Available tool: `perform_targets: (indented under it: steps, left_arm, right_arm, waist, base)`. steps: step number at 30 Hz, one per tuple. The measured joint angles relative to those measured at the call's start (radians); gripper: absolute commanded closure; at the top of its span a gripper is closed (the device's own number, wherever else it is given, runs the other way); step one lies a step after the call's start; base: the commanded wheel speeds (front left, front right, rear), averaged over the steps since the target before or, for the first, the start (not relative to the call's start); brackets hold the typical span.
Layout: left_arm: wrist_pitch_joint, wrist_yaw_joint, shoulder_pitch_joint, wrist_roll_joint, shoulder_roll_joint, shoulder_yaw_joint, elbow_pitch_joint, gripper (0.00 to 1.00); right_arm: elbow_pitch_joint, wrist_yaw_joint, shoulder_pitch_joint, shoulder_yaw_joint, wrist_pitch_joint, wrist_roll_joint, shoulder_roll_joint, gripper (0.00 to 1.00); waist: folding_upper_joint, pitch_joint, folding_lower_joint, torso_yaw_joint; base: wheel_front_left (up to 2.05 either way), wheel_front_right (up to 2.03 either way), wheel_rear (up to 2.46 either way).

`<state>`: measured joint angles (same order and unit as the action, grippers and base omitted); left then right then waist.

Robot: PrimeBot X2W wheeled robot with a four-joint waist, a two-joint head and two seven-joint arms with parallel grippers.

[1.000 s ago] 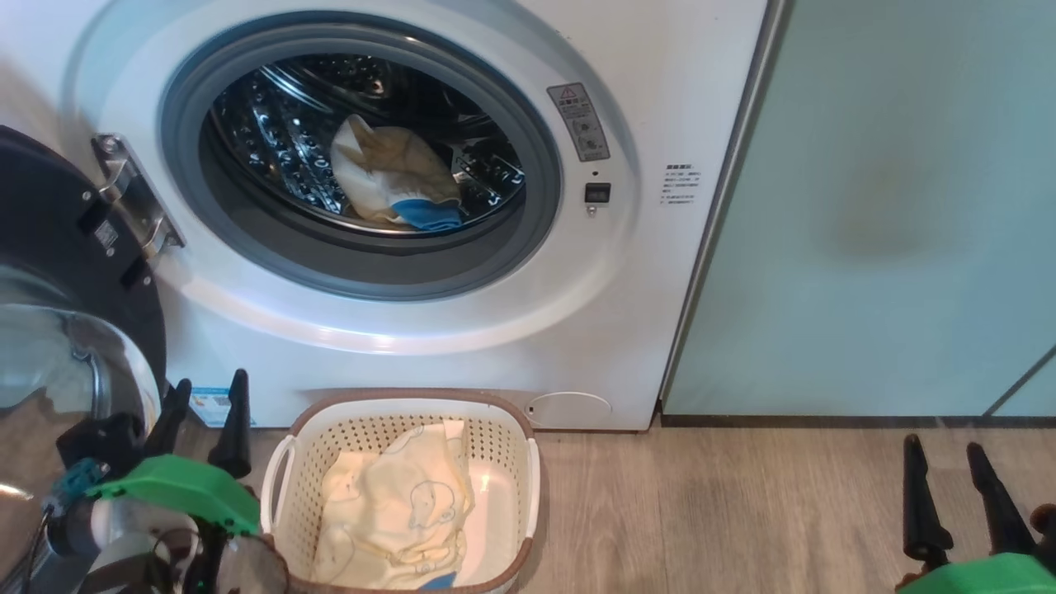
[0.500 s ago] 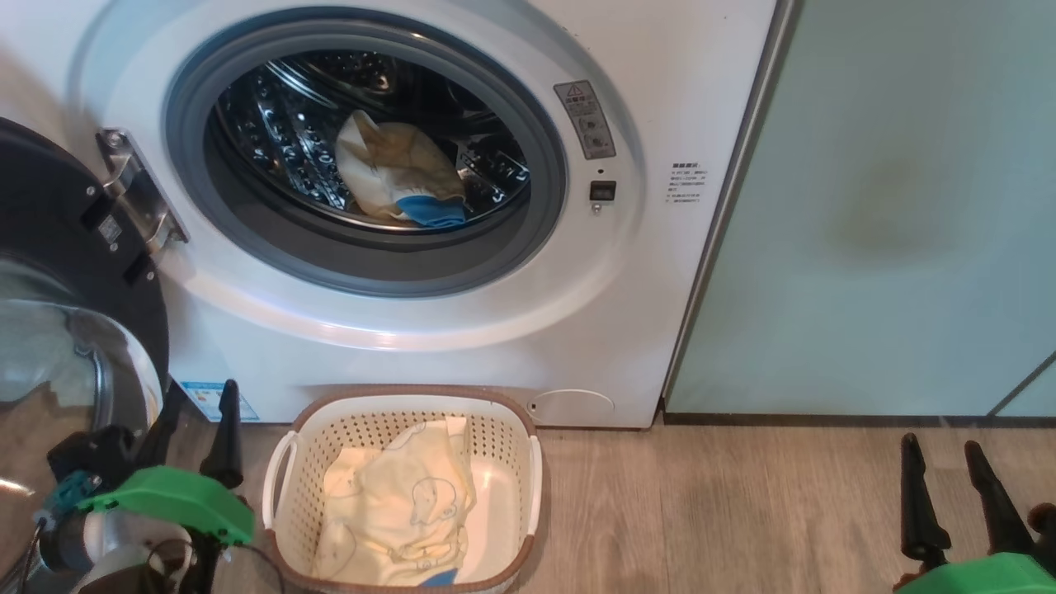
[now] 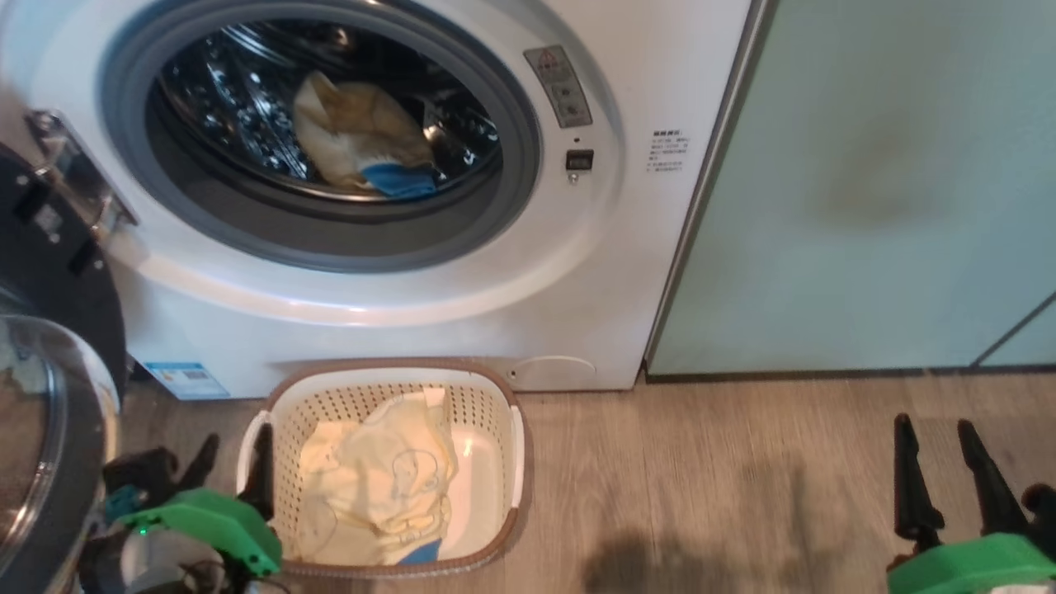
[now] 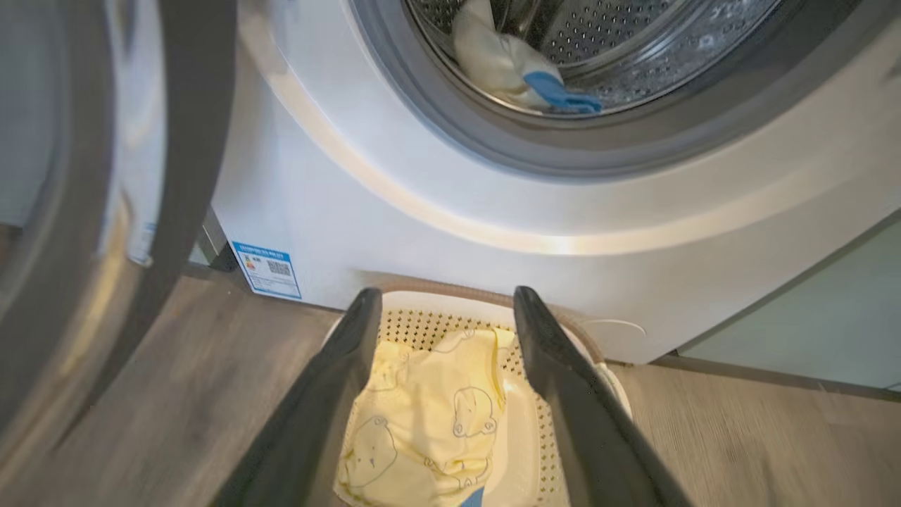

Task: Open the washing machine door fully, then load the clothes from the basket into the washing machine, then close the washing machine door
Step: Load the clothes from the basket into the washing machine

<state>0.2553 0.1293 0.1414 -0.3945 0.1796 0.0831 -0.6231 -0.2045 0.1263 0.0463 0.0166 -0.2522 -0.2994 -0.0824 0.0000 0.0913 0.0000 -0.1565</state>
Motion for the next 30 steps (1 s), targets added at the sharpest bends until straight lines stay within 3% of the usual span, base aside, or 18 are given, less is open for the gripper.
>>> perform_targets:
  steps: [6,17,30]
  left_arm:
    - [-0.001,0.0,0.097,-0.01,-0.003,-0.084,-0.152,0.0]
    - [-0.111,0.001,0.32,-0.04,0.016,-0.322,-0.422,0.0]
    - [-0.182,0.001,0.533,-0.059,0.064,-0.492,-0.578,0.0]
  right_arm:
    - [0.003,0.0,-0.044,0.012,0.0,0.0,0.0,0.0]
    - [0.019,0.0,-0.147,0.023,0.0,-0.007,0.001,0.0]
    - [0.039,0.0,-0.25,0.036,0.0,-0.009,0.003,0.0]
  waist:
    - [0.0,0.068,0.0001,-0.034]
    - [0.0,0.237,0.0002,-0.105]
    - [0.0,0.448,0.0002,-0.159]
  base:
    - [0.0,0.0,0.0]
    - [0.0,0.0,0.0]
    - [0.0,0.0,0.0]
